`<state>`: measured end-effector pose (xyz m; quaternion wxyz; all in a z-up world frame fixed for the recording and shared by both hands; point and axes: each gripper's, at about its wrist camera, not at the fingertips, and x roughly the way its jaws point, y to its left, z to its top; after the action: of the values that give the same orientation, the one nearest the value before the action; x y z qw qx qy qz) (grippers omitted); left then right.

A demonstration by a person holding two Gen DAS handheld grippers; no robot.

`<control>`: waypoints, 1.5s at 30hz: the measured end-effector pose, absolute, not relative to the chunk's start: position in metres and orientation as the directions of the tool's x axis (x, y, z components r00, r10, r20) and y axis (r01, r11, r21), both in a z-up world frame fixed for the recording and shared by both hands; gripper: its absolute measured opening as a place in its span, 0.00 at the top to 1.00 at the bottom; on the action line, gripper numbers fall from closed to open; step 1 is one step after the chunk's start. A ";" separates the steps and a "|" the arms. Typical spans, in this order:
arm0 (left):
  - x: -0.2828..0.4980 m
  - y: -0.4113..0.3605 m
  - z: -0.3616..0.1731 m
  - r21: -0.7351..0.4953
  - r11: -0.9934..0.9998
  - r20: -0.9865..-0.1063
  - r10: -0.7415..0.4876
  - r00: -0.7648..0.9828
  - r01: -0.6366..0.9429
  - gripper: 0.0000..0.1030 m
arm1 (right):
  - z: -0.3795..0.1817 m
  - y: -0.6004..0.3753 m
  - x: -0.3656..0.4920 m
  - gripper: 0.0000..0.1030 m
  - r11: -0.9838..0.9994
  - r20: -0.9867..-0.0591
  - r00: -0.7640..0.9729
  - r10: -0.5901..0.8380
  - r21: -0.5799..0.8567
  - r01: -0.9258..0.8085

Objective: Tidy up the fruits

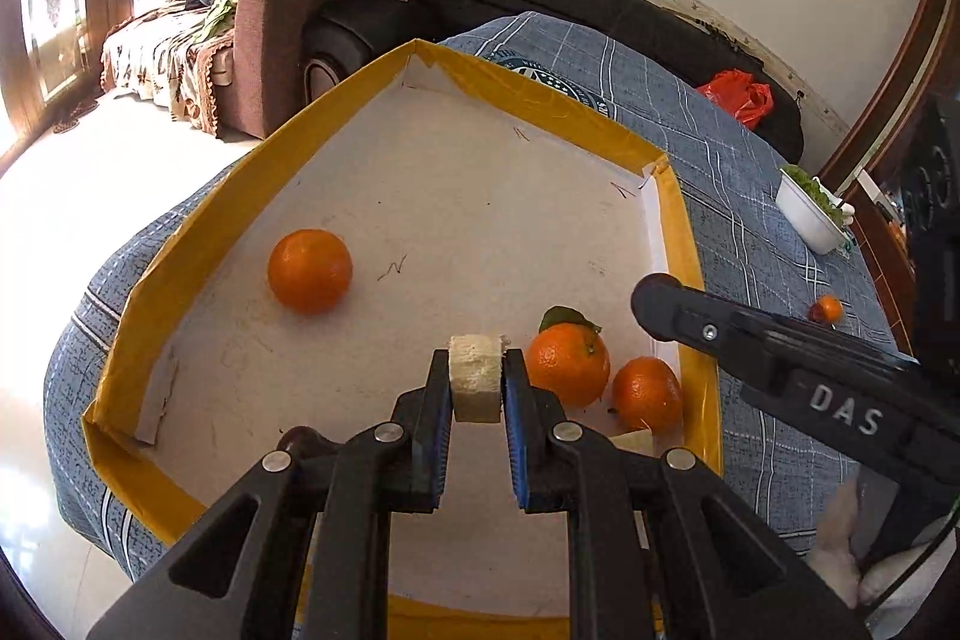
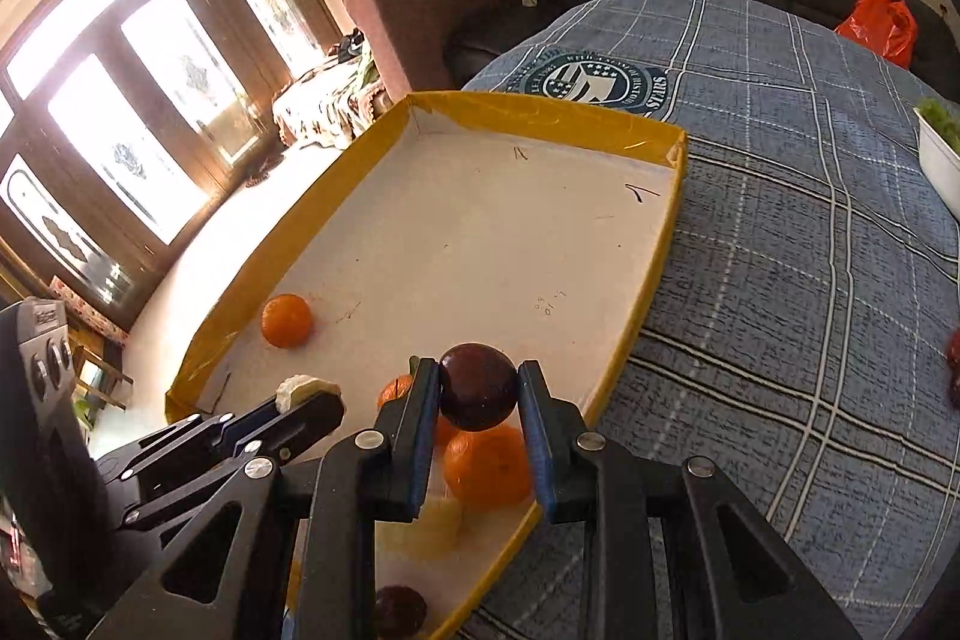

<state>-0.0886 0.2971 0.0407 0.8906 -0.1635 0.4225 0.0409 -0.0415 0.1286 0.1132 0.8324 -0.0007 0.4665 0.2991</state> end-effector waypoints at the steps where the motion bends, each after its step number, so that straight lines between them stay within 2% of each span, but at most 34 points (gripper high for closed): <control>1: -0.089 0.301 0.040 -0.265 0.940 -0.765 -0.068 0.641 -0.216 0.85 | 0.110 0.133 -0.037 0.71 0.825 -0.785 0.383 0.486 0.268 -0.498; 7: -0.092 0.312 0.037 -0.304 0.925 -0.765 -0.094 0.637 -0.229 0.82 | 0.092 0.150 -0.019 0.71 0.842 -0.822 0.362 0.439 0.236 -0.486; 10: -0.094 0.311 0.041 -0.313 0.924 -0.757 -0.102 0.645 -0.221 0.65 | 0.090 0.156 -0.017 0.70 0.843 -0.825 0.362 0.435 0.231 -0.486; 12: -0.097 0.312 0.045 -0.325 0.920 -0.748 -0.108 0.655 -0.219 0.47 | 0.091 0.157 -0.018 0.70 0.843 -0.824 0.358 0.439 0.240 -0.481; 17: -0.107 0.313 0.057 -0.350 0.908 -0.731 -0.111 0.673 -0.231 0.33 | 0.102 0.152 -0.026 0.69 0.846 -0.812 0.385 0.439 0.228 -0.482; 21: -0.120 0.318 0.068 -0.407 0.879 -0.696 -0.122 0.707 -0.249 0.22 | 0.120 0.133 -0.038 0.61 0.850 -0.786 0.415 0.457 0.249 -0.464; 27: -0.137 0.295 0.093 -0.392 0.894 -0.659 -0.107 0.744 -0.219 0.21 | 0.133 0.092 -0.066 0.60 0.865 -0.765 0.451 0.460 0.271 -0.422; 36: -0.150 0.207 0.097 -0.373 0.927 -0.667 -0.235 0.707 -0.044 0.21 | 0.127 -0.003 -0.111 0.51 0.902 -0.744 0.513 0.428 0.314 -0.297; 45: -0.139 0.139 0.081 -0.332 0.938 -0.711 -0.318 0.626 0.099 0.21 | 0.110 -0.166 -0.134 0.52 0.939 -0.749 0.598 0.284 0.345 -0.013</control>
<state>-0.1388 0.1388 0.0815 0.8921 -0.1318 0.4161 -0.1170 -0.1339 -0.1662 0.1096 0.8806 0.1538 0.4402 0.0841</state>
